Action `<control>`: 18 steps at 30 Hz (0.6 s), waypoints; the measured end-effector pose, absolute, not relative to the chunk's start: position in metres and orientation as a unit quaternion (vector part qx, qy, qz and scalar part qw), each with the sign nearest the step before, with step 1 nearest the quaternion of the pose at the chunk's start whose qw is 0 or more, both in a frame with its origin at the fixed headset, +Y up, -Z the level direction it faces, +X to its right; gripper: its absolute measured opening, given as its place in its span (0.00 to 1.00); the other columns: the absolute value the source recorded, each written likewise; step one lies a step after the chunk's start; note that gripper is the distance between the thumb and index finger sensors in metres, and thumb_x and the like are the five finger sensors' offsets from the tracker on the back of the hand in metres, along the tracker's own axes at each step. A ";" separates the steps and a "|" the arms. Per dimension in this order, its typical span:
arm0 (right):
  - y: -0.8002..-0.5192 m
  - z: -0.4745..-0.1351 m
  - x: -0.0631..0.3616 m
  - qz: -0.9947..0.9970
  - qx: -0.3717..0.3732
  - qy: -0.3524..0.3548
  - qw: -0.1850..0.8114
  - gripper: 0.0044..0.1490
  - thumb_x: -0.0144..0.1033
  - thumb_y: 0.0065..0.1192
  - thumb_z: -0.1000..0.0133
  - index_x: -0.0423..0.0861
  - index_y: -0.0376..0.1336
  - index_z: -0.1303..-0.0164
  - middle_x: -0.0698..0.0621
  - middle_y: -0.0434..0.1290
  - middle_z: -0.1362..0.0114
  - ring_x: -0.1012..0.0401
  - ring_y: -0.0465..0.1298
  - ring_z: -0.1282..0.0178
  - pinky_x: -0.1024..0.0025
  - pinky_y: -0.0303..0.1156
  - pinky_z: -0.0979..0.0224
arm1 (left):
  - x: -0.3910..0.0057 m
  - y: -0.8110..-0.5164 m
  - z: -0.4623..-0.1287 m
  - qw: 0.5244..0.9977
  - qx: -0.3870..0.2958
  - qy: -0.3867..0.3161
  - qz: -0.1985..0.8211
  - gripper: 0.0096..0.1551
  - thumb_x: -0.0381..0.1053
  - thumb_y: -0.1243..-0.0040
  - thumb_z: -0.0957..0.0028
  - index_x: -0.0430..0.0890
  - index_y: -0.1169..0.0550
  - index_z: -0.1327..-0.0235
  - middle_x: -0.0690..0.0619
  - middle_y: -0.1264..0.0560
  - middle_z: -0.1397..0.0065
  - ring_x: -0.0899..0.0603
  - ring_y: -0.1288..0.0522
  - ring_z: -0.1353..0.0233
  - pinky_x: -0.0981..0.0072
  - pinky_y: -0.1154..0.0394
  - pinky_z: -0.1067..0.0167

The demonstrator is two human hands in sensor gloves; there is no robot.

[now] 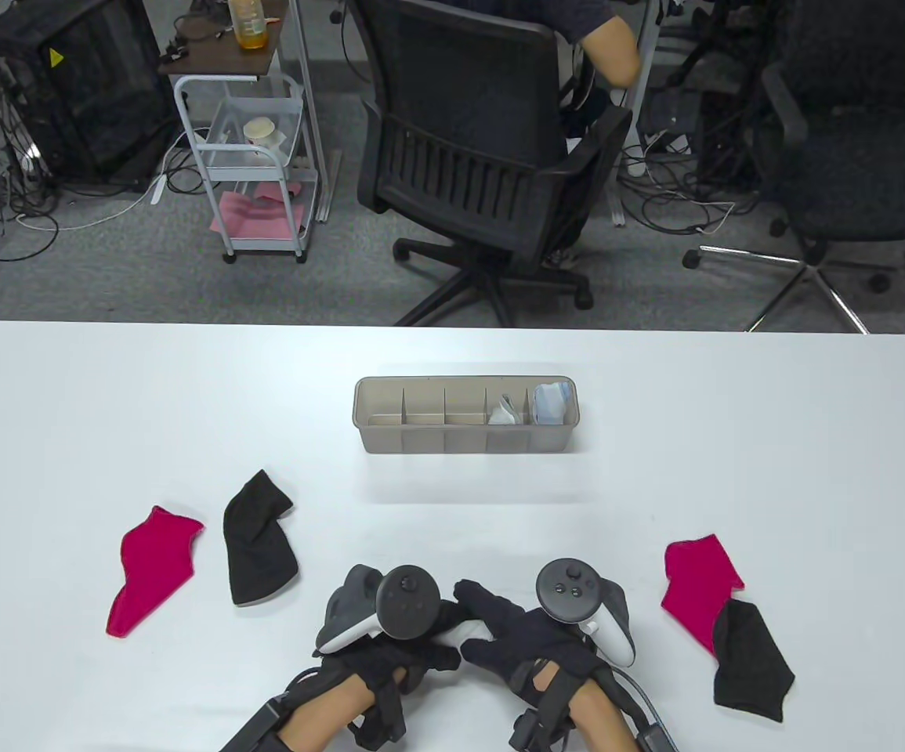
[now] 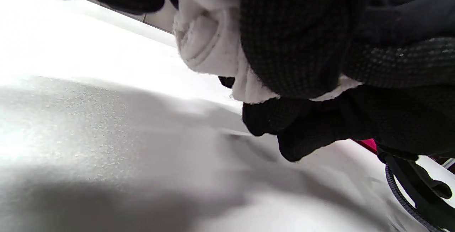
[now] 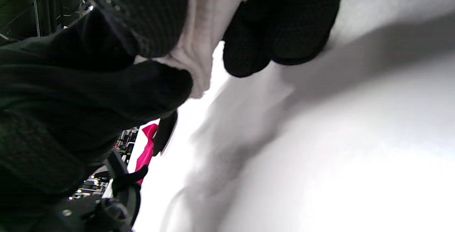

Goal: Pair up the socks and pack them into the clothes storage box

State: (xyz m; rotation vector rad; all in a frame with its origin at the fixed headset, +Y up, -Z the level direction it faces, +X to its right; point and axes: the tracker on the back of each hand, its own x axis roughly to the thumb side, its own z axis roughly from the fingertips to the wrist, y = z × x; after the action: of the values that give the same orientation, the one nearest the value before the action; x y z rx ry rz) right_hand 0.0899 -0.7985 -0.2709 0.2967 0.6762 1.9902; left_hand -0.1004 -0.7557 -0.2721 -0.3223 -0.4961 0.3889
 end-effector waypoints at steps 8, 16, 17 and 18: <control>-0.790 -0.276 0.096 0.850 0.048 0.196 0.486 0.40 0.41 0.72 0.54 0.48 0.62 0.31 0.41 0.80 0.30 0.53 0.88 0.40 0.61 0.87 0.42 | -0.112 -0.750 -0.278 0.954 -0.133 -0.175 0.205 0.40 0.54 0.30 0.57 0.47 0.27 0.29 0.42 0.23 0.47 0.32 0.27 0.48 0.30 0.34 0.46; -0.787 -0.272 0.111 0.829 -0.030 0.126 0.544 0.37 0.43 0.74 0.55 0.50 0.66 0.34 0.42 0.82 0.32 0.55 0.90 0.43 0.63 0.88 0.44 | -0.103 -0.732 -0.264 0.963 -0.052 -0.189 0.183 0.34 0.55 0.33 0.55 0.36 0.19 0.41 0.44 0.17 0.54 0.33 0.22 0.54 0.33 0.30 0.53; -0.786 -0.271 0.110 0.827 -0.032 0.126 0.548 0.37 0.43 0.75 0.55 0.51 0.67 0.34 0.42 0.82 0.32 0.55 0.90 0.43 0.63 0.88 0.44 | -0.099 -0.734 -0.262 0.966 -0.058 -0.190 0.167 0.38 0.57 0.33 0.56 0.33 0.20 0.40 0.44 0.18 0.53 0.33 0.22 0.54 0.33 0.30 0.53; -0.785 -0.270 0.109 0.831 -0.034 0.126 0.541 0.36 0.43 0.76 0.55 0.50 0.67 0.35 0.42 0.82 0.32 0.55 0.90 0.43 0.63 0.88 0.44 | -0.096 -0.735 -0.262 0.968 -0.048 -0.191 0.154 0.38 0.57 0.33 0.56 0.34 0.21 0.40 0.43 0.18 0.52 0.32 0.22 0.54 0.32 0.31 0.52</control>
State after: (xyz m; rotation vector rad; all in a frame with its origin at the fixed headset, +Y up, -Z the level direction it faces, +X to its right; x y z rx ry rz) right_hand 0.1090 -0.7849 -0.2697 -0.0805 0.2991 1.9750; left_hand -0.0956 -0.7352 -0.2620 -0.0976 -0.3852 0.3110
